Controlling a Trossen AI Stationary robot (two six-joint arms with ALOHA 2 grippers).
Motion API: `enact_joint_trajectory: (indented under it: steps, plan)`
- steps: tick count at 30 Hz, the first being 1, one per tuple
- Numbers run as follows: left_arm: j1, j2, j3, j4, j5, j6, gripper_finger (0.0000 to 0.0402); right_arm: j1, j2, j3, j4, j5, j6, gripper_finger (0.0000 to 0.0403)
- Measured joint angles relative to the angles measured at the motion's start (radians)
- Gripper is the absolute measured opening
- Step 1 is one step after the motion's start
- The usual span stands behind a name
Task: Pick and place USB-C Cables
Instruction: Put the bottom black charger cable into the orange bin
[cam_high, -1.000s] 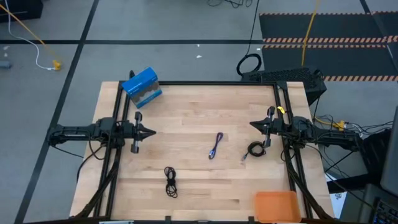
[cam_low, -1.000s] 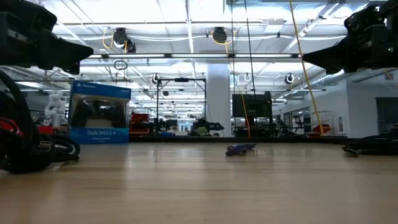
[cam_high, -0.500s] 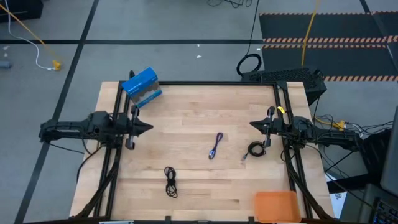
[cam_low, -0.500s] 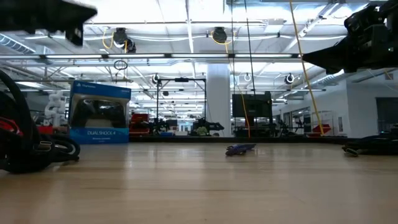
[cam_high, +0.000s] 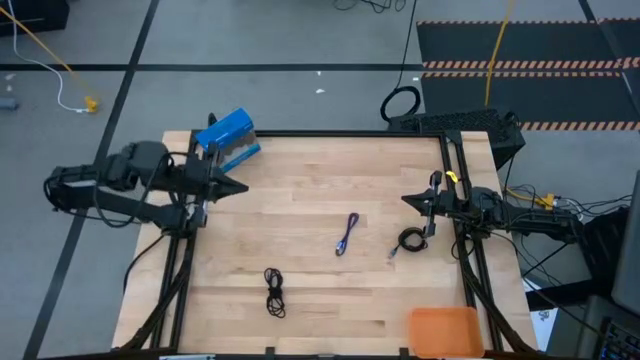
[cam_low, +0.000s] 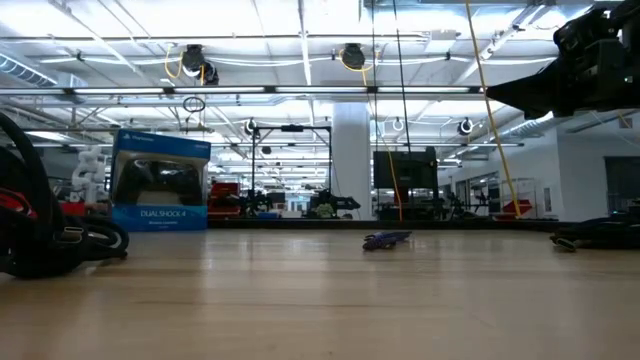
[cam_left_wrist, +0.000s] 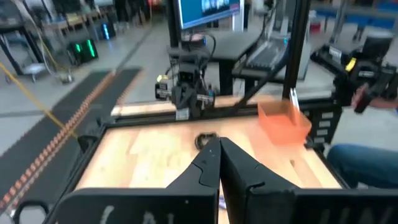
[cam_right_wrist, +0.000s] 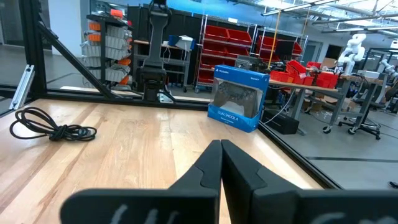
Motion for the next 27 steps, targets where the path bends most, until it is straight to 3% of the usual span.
enact_joint_trajectory:
  steps: [6,12,20,27]
  plan:
    - [0.0,0.168,0.301,-0.275,0.0,-0.006,0.0003,0.0,0.0,0.0,0.0,0.0,0.0,0.0]
    - [0.0,0.283,0.487,-0.43,0.0,-0.034,0.0003,0.0,0.0,0.0,0.0,0.0,0.0,0.0]
    - [0.001,0.405,0.629,-0.623,0.0,-0.036,0.0003,0.0,0.0,0.0,0.0,0.0,0.0,0.0]
    - [0.001,0.494,0.646,-0.756,0.001,-0.095,0.0003,0.0,0.0,0.0,0.0,0.0,0.0,0.0]
